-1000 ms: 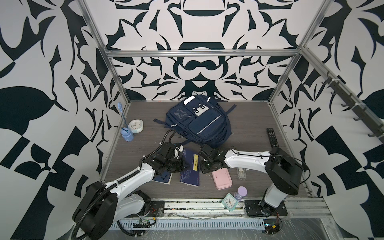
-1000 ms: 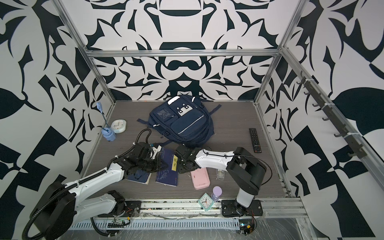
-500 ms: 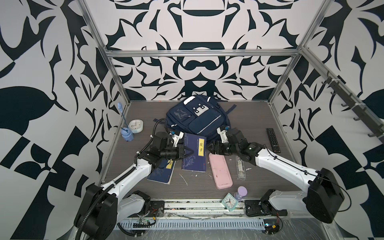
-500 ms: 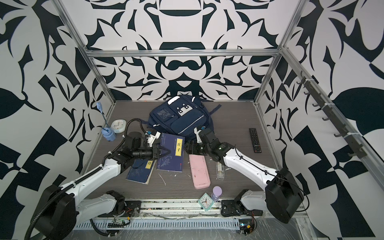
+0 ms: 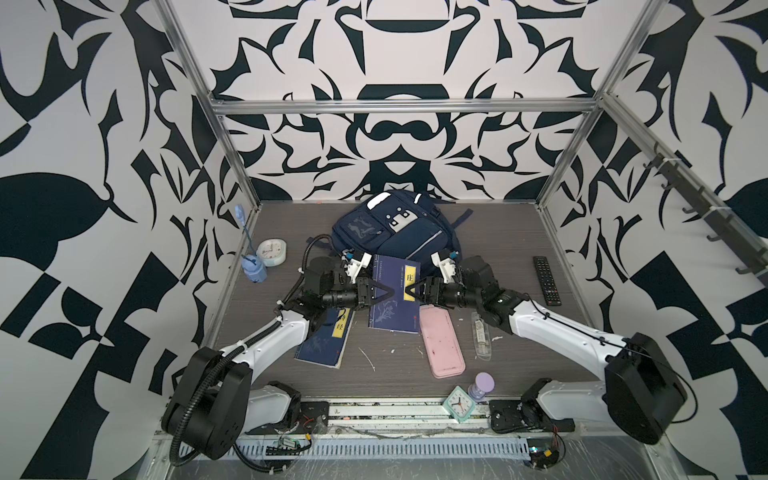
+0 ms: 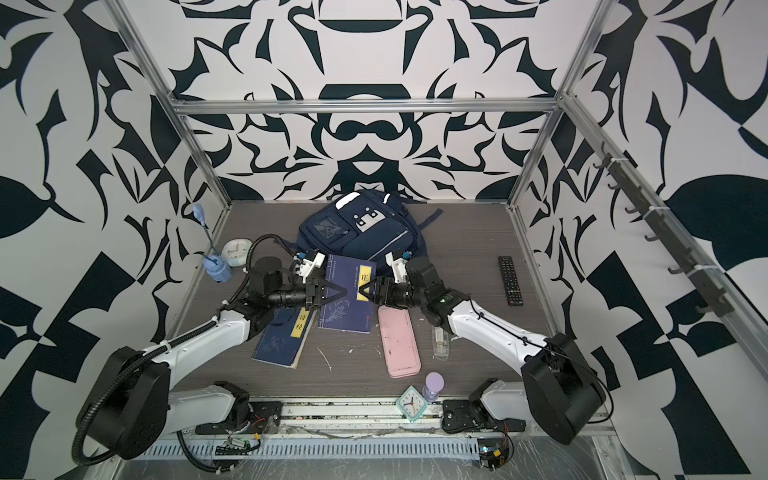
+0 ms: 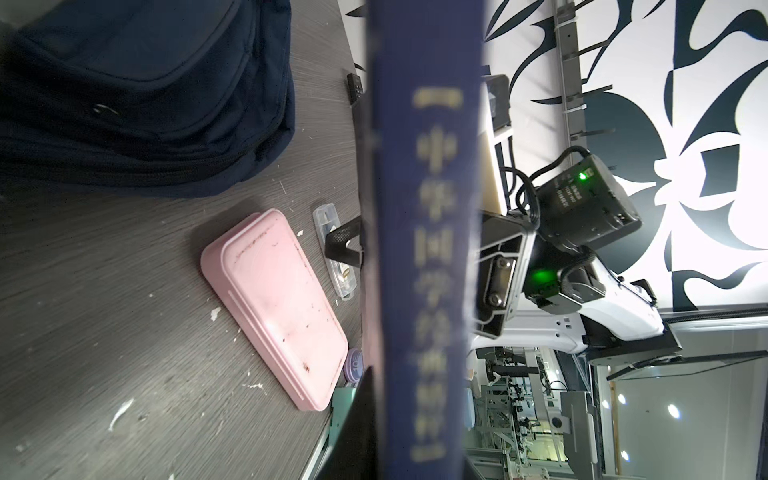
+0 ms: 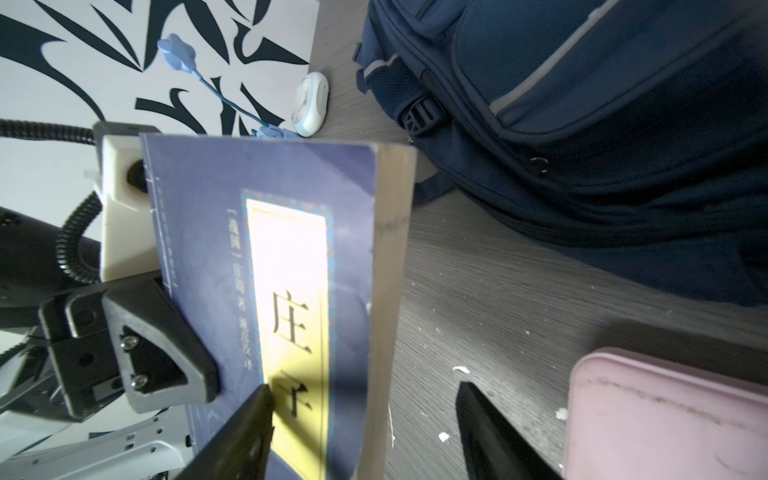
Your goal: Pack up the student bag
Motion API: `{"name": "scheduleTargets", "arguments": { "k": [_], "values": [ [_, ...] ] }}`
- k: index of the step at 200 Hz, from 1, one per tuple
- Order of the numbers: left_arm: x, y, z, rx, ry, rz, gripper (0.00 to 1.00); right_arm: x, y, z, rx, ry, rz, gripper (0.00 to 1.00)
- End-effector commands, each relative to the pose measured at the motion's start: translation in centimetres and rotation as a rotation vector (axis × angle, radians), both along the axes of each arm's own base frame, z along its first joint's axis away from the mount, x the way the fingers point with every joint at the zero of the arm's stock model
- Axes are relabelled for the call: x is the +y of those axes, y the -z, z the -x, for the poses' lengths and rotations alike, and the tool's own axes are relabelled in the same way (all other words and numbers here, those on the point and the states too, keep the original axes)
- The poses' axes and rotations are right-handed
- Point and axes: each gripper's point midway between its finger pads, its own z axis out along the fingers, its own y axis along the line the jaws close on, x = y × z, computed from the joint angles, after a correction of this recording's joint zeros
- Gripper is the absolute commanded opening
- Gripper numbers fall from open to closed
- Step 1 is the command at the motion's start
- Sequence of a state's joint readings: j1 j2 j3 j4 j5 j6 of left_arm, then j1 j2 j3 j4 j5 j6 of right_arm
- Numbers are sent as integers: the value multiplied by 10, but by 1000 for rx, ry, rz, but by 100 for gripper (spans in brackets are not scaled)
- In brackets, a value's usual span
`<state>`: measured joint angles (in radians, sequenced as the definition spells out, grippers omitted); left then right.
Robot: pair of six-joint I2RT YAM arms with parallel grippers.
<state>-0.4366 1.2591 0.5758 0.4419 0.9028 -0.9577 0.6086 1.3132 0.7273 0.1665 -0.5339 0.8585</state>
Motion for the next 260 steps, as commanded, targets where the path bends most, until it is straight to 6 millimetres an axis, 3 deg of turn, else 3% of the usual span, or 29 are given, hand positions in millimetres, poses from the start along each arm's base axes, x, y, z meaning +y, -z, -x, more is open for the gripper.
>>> {"name": "scheduleTargets", "arguments": {
  "k": [1, 22, 27, 65, 144, 188, 208, 210, 240, 260],
  "values": [
    [-2, -20, 4, -51, 45, 80, 16, 15, -18, 2, -7, -63, -142, 71],
    [-1, -19, 2, -47, 36, 81, 16, 22, -28, 5, -2, -100, -221, 71],
    [-2, -9, -1, -19, 32, 68, 16, 23, -31, 5, -4, -107, -239, 71],
    [5, 5, -7, 16, -9, 31, 17, 26, -53, 11, -40, -146, -311, 66],
    [11, 23, -9, 48, -51, -43, 19, 25, -68, 14, -70, -157, -336, 26],
    [12, 25, -10, 59, -60, -55, 20, 25, -65, 17, -66, -163, -339, 12],
    [13, 29, -11, 68, -71, -74, 30, 24, -66, 17, -71, -160, -337, 1],
    [14, 22, -10, 48, -72, -66, 31, 23, -66, 17, -72, -159, -337, 0],
    [20, 21, -11, 22, -96, -136, 55, 15, -66, 12, -81, -125, -312, 0],
    [26, 20, -14, -10, -119, -221, 59, -3, -69, 1, -88, -69, -300, 0]
  ]
}}
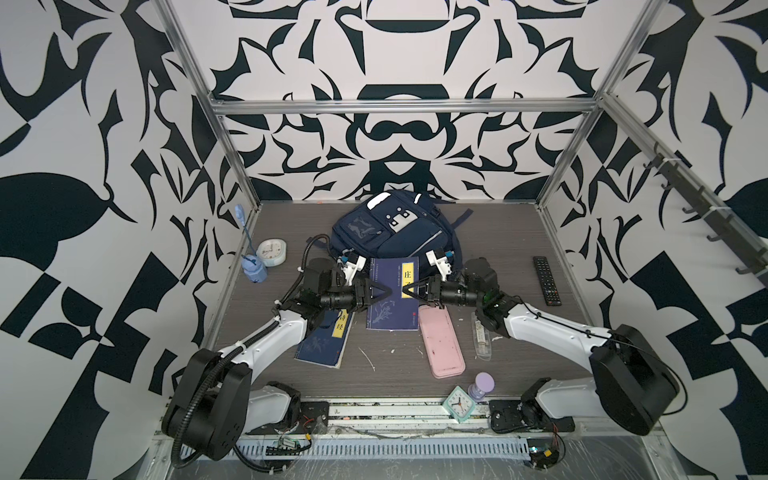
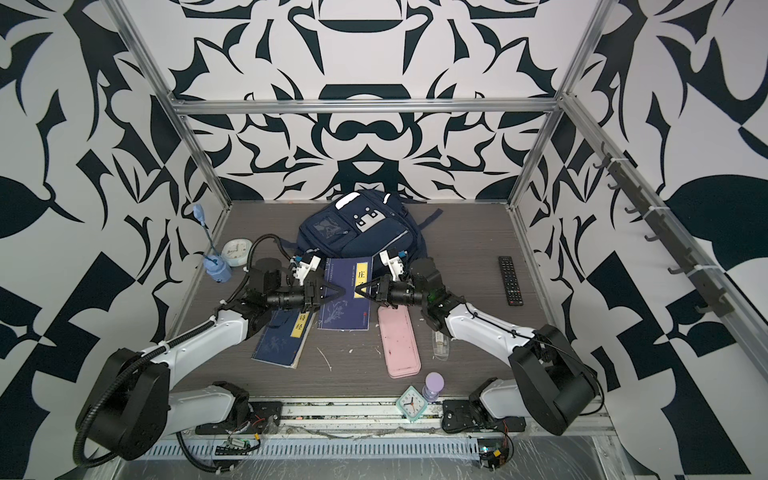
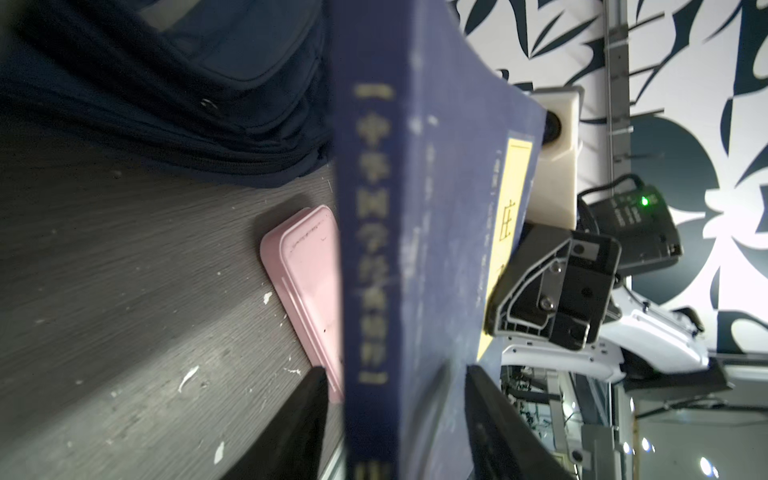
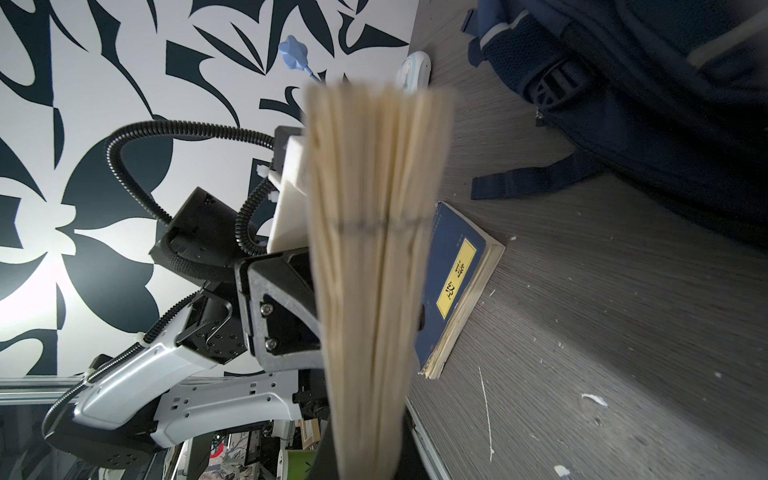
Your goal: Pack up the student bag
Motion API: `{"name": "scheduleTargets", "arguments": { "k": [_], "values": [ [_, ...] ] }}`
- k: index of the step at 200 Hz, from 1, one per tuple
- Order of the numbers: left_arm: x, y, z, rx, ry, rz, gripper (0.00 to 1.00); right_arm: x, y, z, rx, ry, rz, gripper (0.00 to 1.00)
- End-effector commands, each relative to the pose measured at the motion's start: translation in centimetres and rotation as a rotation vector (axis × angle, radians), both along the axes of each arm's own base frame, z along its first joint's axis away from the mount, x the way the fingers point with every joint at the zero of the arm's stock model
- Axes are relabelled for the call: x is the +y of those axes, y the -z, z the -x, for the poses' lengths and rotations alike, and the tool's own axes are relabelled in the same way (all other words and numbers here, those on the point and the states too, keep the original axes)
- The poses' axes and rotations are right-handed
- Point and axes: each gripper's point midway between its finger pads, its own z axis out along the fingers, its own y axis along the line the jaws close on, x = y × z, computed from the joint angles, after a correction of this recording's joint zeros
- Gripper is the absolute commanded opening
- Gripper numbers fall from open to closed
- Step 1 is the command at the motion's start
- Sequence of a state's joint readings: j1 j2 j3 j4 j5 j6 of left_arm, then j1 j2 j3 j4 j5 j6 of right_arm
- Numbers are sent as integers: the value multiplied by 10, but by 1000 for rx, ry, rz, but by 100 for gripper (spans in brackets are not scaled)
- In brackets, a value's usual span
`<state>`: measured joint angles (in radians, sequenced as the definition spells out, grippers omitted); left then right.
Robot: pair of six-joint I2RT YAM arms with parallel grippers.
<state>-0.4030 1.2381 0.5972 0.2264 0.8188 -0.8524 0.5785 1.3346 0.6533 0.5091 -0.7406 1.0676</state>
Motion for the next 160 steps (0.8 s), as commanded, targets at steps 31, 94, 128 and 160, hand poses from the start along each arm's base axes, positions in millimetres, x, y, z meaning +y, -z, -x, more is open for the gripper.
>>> {"name": "scheduleTargets", "arguments": {
  "k": [31, 94, 128, 160],
  "values": [
    [20, -5, -15, -94, -56, -240, 60, -62, -35, -34, -105, 193, 34, 0],
    [17, 2, -56, -133, -99, -414, 62, -140, -32, -63, -60, 502, 213, 0],
    [-1, 14, -75, -146, -58, -571, 62, -164, -29, -67, -40, 601, 337, 0],
    [-21, 28, -89, -203, -10, -758, 62, -183, -20, -66, 6, 659, 426, 0]
  ]
}}
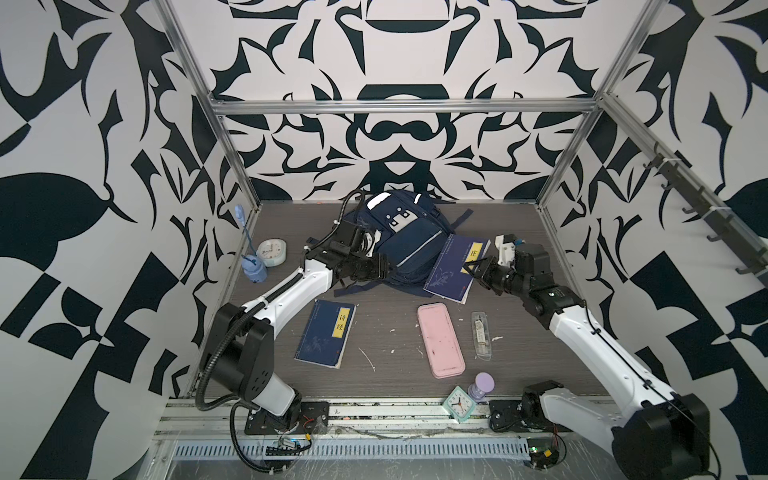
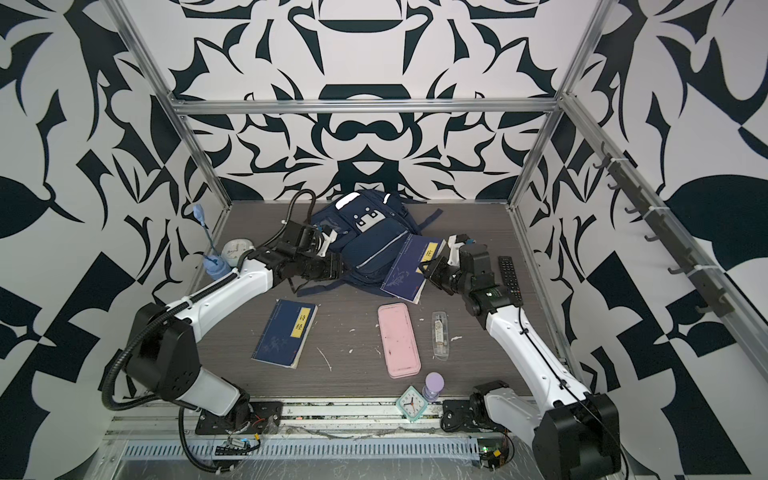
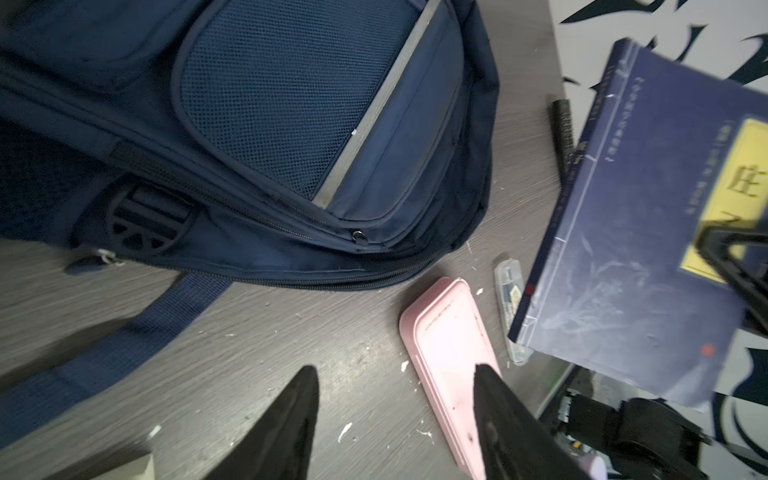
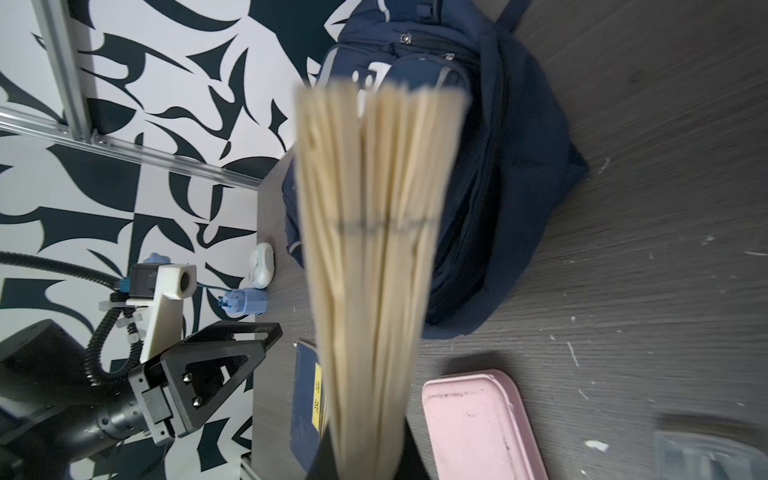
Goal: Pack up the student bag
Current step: 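Carry the book toward the backpack with the right gripper while the left reaches its opening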
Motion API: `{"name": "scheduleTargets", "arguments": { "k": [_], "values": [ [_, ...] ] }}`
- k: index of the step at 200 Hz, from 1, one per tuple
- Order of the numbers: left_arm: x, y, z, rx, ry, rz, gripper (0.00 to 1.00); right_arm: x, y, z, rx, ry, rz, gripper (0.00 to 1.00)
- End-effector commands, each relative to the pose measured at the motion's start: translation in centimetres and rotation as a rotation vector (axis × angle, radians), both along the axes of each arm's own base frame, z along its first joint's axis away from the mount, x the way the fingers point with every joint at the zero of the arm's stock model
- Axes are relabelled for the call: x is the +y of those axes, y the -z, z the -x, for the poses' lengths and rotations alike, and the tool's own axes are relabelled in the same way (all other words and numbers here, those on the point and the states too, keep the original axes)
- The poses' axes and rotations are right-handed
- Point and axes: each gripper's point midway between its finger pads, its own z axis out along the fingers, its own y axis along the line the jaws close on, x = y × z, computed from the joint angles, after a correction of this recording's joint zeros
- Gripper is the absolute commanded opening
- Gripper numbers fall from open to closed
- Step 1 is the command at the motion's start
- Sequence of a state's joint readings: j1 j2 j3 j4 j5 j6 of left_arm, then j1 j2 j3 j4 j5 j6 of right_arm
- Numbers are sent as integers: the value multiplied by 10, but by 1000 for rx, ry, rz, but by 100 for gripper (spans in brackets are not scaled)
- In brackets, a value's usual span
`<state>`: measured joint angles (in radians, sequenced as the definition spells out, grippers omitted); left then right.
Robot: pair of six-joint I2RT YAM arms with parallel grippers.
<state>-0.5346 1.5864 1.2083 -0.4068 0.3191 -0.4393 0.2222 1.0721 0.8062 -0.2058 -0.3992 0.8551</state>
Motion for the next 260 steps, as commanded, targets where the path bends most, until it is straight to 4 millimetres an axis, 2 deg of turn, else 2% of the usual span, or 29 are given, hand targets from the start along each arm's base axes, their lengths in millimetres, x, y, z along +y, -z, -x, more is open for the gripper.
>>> {"name": "scheduleTargets", "arguments": {
  "k": [1, 34, 55, 83, 148, 193, 260],
  "values": [
    [1, 16, -5, -30, 26, -218, 62, -19, -15, -2, -27, 64, 87, 0],
    [-24, 35, -12, -75, 124, -471, 59, -36, -12, 5, -19, 106, 183, 0],
    [-34, 46, -19, -122, 154, -572, 58, -36, -12, 11, -18, 93, 191, 0],
    [-37, 64, -29, -141, 177, -673, 57, -34, -13, 15, -24, 71, 193, 0],
    [-45, 92, -47, -180, 225, -788, 53, -25, -19, 17, -37, 25, 156, 0],
    [-60, 92, -50, -257, 262, -806, 47, -20, -17, 20, -40, 1, 135, 0],
    [-76, 103, -48, -302, 325, -856, 49, -19, -9, 23, -27, -9, 126, 0]
  ]
}}
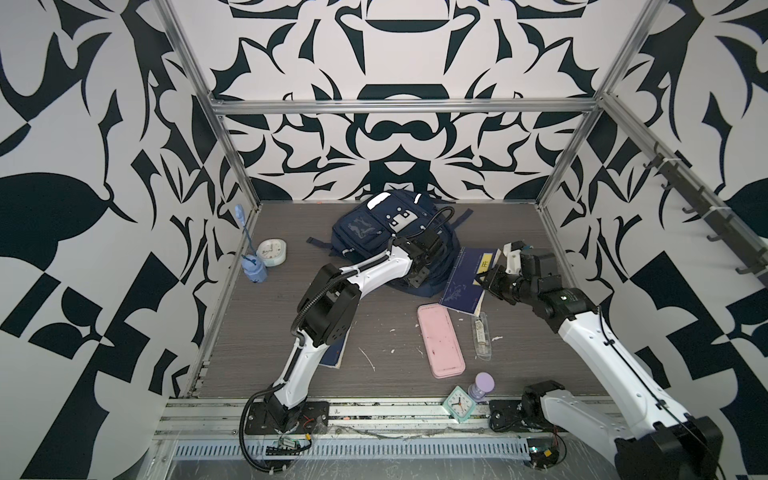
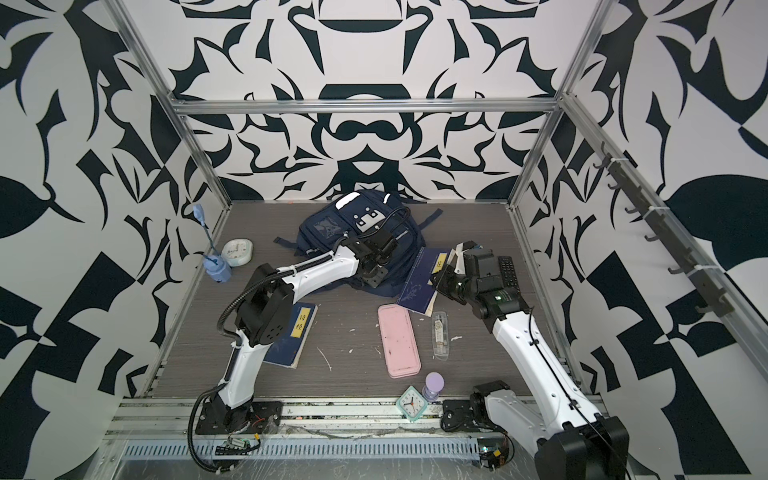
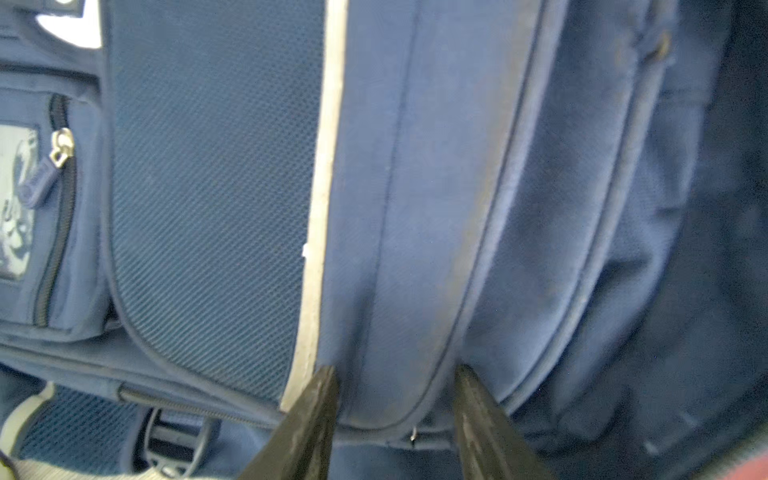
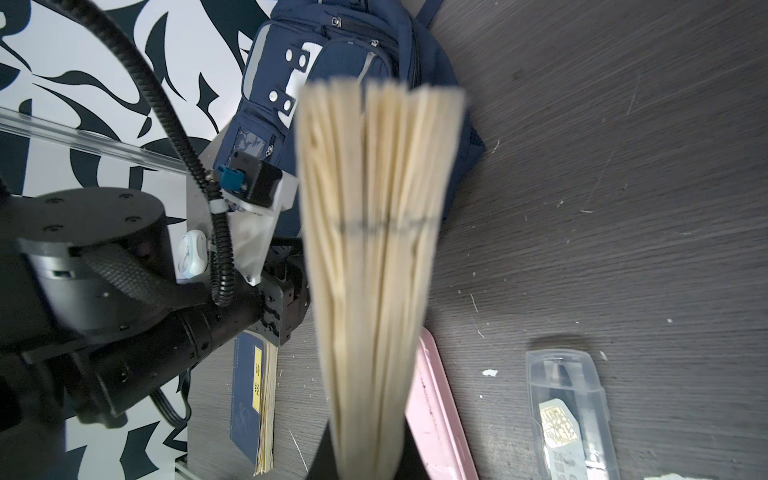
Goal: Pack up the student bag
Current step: 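Carry the book toward the backpack with the right gripper while the left reaches its opening, then hold the backpack opening with the left gripper while the right lowers the book inside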
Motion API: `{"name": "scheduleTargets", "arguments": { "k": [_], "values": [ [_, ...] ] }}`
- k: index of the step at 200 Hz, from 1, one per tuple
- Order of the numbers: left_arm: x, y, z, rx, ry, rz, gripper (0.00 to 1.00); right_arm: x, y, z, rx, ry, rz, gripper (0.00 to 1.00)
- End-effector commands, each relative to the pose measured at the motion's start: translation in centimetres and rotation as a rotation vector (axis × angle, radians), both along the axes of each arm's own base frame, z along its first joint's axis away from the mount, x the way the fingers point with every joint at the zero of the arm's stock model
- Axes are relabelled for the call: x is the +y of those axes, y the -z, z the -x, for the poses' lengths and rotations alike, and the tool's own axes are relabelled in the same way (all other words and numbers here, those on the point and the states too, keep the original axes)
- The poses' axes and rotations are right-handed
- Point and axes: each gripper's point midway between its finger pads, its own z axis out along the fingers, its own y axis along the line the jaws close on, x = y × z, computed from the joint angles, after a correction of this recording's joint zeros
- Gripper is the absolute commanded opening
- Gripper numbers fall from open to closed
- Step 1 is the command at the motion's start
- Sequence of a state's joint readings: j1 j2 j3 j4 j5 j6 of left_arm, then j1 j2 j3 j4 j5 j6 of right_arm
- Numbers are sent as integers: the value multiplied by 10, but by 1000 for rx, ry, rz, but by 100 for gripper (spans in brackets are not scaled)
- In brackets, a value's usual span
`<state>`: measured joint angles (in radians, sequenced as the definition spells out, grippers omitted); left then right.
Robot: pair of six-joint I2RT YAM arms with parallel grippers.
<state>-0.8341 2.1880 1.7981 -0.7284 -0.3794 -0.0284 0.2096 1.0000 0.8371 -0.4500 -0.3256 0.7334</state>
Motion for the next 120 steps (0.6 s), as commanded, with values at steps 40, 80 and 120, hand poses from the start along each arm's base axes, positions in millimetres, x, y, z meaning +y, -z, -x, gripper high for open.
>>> {"name": "scheduleTargets", "arguments": {
  "k": [40, 80, 120],
  "values": [
    [-4, 7, -10, -47, 16, -95, 35, 4, -21, -4, -90, -23, -29, 0],
    [-7, -17, -16, -94, 11, -57, 0, 4, -17, -4, -85, -23, -27, 0],
    [-11, -70, -25, -164, 7, 36, 0, 7, -16, -8, -85, -29, -38, 0]
  ]
}}
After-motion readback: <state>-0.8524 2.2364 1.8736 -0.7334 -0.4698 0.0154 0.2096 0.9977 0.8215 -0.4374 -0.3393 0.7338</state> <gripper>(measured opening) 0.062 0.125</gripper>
